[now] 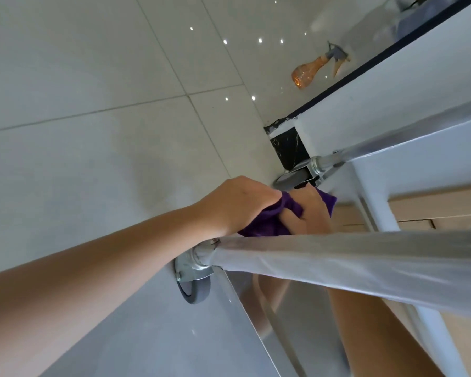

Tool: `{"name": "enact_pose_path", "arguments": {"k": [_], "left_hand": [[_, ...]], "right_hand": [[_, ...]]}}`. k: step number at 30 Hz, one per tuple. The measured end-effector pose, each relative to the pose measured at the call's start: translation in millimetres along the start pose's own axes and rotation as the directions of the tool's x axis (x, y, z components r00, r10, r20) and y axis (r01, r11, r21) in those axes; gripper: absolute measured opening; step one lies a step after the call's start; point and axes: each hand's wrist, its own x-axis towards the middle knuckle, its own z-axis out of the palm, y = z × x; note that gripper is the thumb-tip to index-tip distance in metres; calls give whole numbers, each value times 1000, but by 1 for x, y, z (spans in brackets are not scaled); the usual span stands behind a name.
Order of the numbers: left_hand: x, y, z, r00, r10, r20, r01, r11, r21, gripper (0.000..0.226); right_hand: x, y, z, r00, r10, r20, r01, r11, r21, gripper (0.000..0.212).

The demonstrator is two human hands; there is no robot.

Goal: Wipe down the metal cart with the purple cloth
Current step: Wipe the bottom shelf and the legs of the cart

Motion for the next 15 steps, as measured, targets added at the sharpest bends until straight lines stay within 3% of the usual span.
{"name": "enact_pose_path", "arguments": {"k": [3, 6, 15], "left_hand": [[4, -1, -1, 998, 1, 65, 3, 999, -51, 40], [7, -4, -2, 990, 7, 138, -1, 999, -50, 21], [45, 3, 13, 962, -36, 270, 2, 992, 124, 35]], "right_hand": [[-8, -11, -10, 992, 96, -80, -91, 994, 65, 49], [4, 7, -10, 980, 199, 14, -199, 977, 78, 50], [21, 37, -18, 948, 311, -69, -305, 948, 88, 45]]}}
